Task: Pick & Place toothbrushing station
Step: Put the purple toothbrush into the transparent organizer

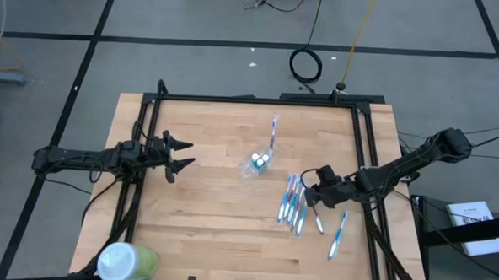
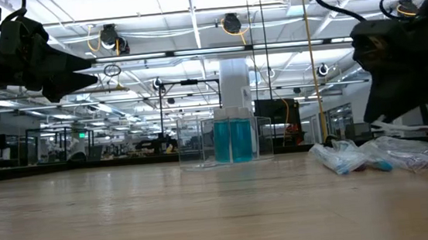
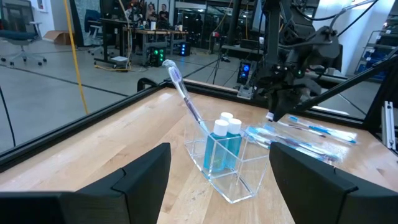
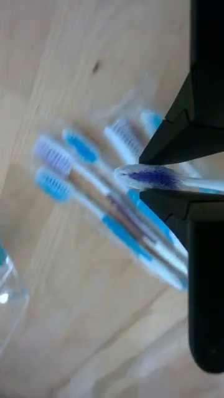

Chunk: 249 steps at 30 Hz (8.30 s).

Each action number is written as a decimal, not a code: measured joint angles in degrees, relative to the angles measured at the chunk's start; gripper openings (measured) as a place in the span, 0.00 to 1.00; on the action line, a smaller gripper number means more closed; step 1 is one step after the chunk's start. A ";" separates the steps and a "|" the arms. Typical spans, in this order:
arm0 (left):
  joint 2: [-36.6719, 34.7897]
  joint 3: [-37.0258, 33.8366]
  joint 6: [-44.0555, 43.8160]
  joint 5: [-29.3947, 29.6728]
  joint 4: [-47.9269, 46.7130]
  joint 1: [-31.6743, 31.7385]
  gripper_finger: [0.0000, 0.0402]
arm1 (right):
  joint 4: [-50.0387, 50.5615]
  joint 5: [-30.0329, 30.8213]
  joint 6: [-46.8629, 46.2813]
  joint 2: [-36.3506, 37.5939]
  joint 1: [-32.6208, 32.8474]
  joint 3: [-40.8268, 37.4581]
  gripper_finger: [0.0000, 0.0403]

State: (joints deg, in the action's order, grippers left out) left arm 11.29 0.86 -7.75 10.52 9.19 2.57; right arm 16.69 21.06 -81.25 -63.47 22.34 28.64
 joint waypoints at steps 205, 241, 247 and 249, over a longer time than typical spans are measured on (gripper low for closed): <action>0.01 0.02 0.00 0.02 0.02 0.01 0.70 | -79.36 7.93 57.40 -23.66 -35.01 0.02 0.15; 0.01 0.02 0.00 0.02 0.00 0.02 0.70 | -85.89 7.43 54.56 -33.04 -34.92 0.03 0.15; 0.02 0.02 0.00 0.00 0.00 0.00 0.70 | -85.66 7.45 55.41 -33.03 -34.62 0.04 0.15; 0.02 0.02 0.00 0.02 0.00 0.02 0.70 | -85.51 7.65 55.82 -33.02 -34.27 0.04 0.15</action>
State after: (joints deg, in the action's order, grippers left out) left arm 11.31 0.89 -7.75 10.54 9.19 2.59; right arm -68.82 28.71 -25.43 -96.49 -11.92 28.69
